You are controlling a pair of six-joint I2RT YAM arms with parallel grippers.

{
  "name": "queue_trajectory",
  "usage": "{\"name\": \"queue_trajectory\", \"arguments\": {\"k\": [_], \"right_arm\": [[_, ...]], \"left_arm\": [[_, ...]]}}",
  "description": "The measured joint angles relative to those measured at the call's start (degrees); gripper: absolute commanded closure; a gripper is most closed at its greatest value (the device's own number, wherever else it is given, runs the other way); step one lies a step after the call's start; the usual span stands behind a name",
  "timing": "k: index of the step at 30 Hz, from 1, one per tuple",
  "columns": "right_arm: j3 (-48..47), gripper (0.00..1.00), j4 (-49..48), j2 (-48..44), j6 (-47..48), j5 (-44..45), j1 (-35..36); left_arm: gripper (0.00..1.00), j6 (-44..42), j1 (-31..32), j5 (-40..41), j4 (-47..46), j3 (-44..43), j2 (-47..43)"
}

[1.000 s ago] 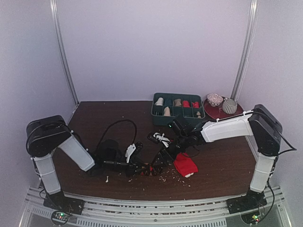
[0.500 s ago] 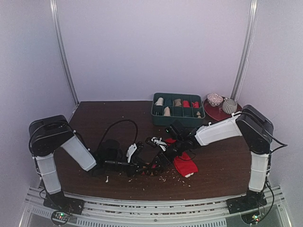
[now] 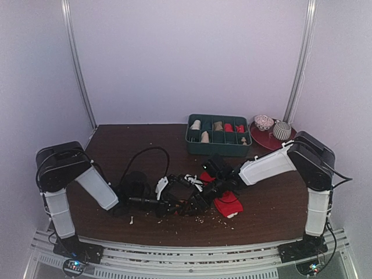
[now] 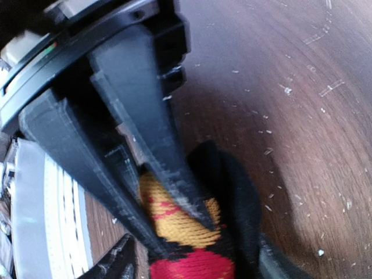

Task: Roll the socks
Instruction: Roll a pair of socks at the center of the board, then pick up the pair of socks from the center of the board.

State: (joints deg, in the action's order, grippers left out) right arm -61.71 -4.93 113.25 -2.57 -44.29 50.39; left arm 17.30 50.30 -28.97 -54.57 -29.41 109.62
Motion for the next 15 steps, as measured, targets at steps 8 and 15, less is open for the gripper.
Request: {"name": "queue_trajectory", "arguments": {"k": [8,15], "right_arm": [[-0.26,0.81,-1.07,1.20,-2.12,-0.76,-0.39],[-0.72,1.00,0.33,1.20,-2.60,-0.09,-0.59]], "left_arm": [[1.00,0.00,-0.13,-0.04,-0.13,-0.15,0.15],[0.83,-0.24,-0.37,0.61,2.75,-1.53,-1.01]]}}
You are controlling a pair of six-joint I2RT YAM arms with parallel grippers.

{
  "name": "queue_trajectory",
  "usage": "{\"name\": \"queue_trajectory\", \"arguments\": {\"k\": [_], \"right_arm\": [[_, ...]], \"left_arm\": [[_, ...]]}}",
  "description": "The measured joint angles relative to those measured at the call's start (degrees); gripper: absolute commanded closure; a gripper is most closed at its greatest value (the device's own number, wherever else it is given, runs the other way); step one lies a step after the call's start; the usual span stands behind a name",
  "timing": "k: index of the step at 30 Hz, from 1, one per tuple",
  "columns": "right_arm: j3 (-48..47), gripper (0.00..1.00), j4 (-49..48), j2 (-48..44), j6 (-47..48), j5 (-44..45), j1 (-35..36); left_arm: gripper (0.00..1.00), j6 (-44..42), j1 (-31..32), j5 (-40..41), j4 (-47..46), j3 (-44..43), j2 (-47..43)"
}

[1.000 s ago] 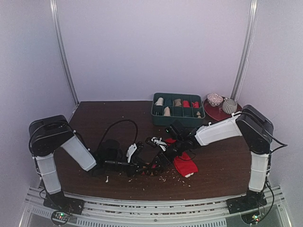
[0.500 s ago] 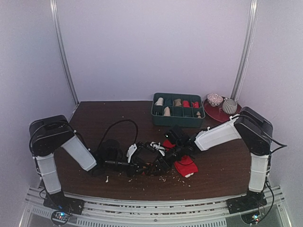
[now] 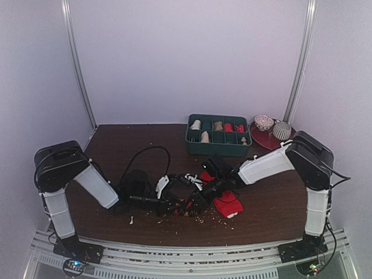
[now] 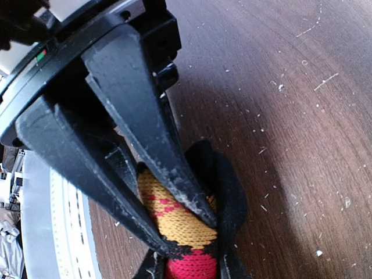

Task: Roll the socks
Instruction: Pick up the pair of socks from the center of the board, then place a pair of socks in the storage box.

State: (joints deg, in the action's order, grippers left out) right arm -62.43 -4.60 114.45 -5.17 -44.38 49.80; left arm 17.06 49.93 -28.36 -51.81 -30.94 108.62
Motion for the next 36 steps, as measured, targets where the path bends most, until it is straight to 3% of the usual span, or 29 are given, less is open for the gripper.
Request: {"name": "queue_trajectory", "arguments": {"k": [4,5,7,8,9,15,23,30,36], "right_arm": [[0.00,1.00,-0.26,-0.02,-0.46,0.28,0.07],[0.00,1.00,-0.39,-0.02,-0.63,0.42,0.13],[0.00,1.00,-1.11,-0.02,-0.92,0.92,0.39],[0.00,1.00,-1.22,-0.02,-0.96,1.07,0.68],[-0.07,1.00,-1.42,-0.02,-1.05,1.49,0.76],[-0.26,1.00,0.17,-1.09,-1.29,3.74,0.70],[-0.68,1.00,5.40,-7.17,-5.09,10.49,-4.85],[-10.80,1.00,7.80,-14.43,-9.75,23.19,-9.94],[-19.26,1.00,9.86,-13.68,-12.76,34.42,-15.21]], "left_arm": [[0.56,-1.77,-0.09,1.97,9.60,-2.51,-3.52],[0.41,-2.36,-0.17,3.15,12.66,-3.13,-4.68],[0.26,-3.80,-0.33,5.53,18.58,-4.07,-7.19],[0.10,-4.26,-0.33,7.10,21.27,-4.42,-8.41],[0.03,-4.76,-0.55,8.50,24.09,-4.55,-9.92],[0.02,-6.75,-1.57,18.12,37.33,-4.55,-21.88],[0.02,-6.64,-3.89,30.36,42.86,-3.54,-36.41],[0.02,-4.02,-5.29,36.57,43.41,-3.28,-37.94],[0.02,-2.08,-5.33,37.59,43.36,-3.28,-37.97]]}}
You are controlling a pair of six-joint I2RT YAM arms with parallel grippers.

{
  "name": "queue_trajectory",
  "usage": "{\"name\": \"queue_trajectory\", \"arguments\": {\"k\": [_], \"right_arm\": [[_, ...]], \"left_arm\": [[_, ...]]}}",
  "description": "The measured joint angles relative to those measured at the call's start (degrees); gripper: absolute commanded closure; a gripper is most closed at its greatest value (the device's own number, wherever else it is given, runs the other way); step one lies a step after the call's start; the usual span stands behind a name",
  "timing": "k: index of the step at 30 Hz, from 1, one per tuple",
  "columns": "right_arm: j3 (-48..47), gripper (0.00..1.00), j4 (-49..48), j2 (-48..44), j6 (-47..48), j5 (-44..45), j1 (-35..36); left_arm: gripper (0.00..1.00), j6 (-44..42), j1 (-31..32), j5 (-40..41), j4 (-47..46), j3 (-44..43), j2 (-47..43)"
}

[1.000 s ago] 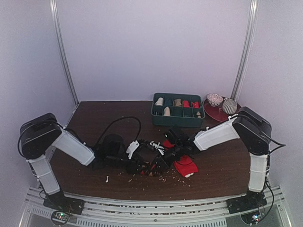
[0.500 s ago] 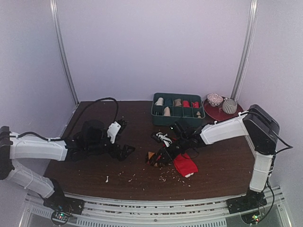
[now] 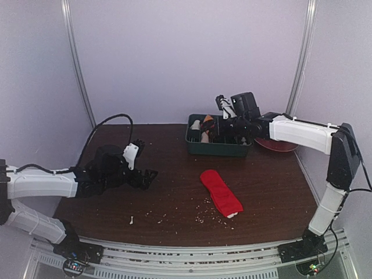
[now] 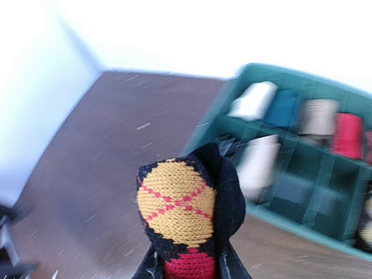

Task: Roll the socks
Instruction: Place a pair of socks in the storage box.

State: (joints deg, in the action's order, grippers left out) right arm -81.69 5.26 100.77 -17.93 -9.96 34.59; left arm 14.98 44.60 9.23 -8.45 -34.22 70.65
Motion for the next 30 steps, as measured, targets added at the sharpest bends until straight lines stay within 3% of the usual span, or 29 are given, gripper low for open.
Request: {"name": "queue_trajectory", "arguments": {"k": [10,16,30], "right_arm": [[-11.43,1.00,7.61,11.67,-3.63,18.60,-2.73],[-12.96,1.00,10.34,15.43,-6.84,26.27,-3.10],[-18.99,1.00,14.91,21.79,-9.25,29.35,-6.36]], "left_arm": [[0.02,0.59,0.02,-0.52,-0.63,-0.02,-0.37],[0.02,0.59,0.02,-2.45,-1.22,-0.02,-0.13],[0.02,0.55,0.02,-5.55,-2.64,0.00,1.20]]}}
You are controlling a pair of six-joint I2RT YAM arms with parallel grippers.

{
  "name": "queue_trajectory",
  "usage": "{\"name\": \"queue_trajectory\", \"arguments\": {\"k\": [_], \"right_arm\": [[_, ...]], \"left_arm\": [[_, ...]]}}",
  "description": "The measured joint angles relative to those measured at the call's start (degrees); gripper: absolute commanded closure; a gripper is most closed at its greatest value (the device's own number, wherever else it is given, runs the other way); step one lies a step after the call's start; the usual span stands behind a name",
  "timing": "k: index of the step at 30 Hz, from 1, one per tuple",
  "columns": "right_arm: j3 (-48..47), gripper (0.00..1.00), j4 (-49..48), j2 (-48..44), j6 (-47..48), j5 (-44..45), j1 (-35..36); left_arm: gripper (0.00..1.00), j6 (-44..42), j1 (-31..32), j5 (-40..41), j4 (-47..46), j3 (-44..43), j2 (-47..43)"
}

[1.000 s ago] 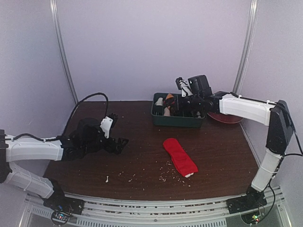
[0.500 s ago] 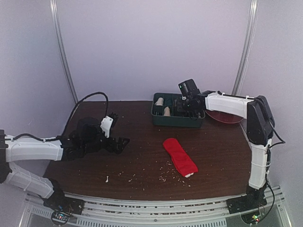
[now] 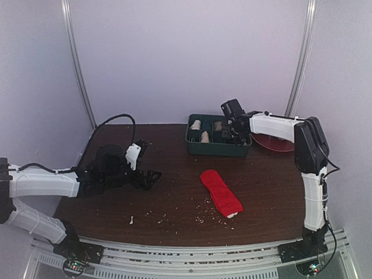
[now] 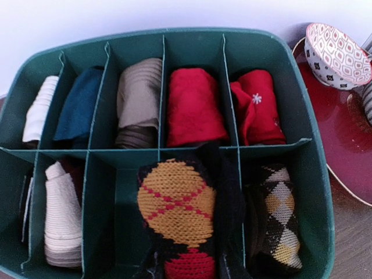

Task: Roll the socks
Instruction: Place a pair of socks in the storage box.

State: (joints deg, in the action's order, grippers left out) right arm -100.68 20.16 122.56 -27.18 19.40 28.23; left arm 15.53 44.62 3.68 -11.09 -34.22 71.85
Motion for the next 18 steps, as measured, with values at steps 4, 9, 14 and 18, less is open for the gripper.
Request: {"name": "queue_trajectory", "arguments": {"k": [4,9,14,18], "right_arm": [[-0.48,1.00,0.37,2.03,0.09,-0.04,-0.50],[-2.32,1.00,0.96,3.48,0.37,-0.98,-1.64],[-3.96,1.00,2.58,6.05,0.46,-3.13,-3.10],[-6.12,1.00,4.04,8.02,0.42,-4.61,-3.19]], "left_arm": [[0.02,-0.04,0.00,-0.72,0.00,0.00,0.24],[0.02,-0.20,0.00,-1.64,-0.04,0.00,0.24],[0.02,-0.28,0.00,-2.49,-0.09,0.00,0.26],[0.02,-0.55,-0.02,-2.64,-0.15,0.00,0.63]]}}
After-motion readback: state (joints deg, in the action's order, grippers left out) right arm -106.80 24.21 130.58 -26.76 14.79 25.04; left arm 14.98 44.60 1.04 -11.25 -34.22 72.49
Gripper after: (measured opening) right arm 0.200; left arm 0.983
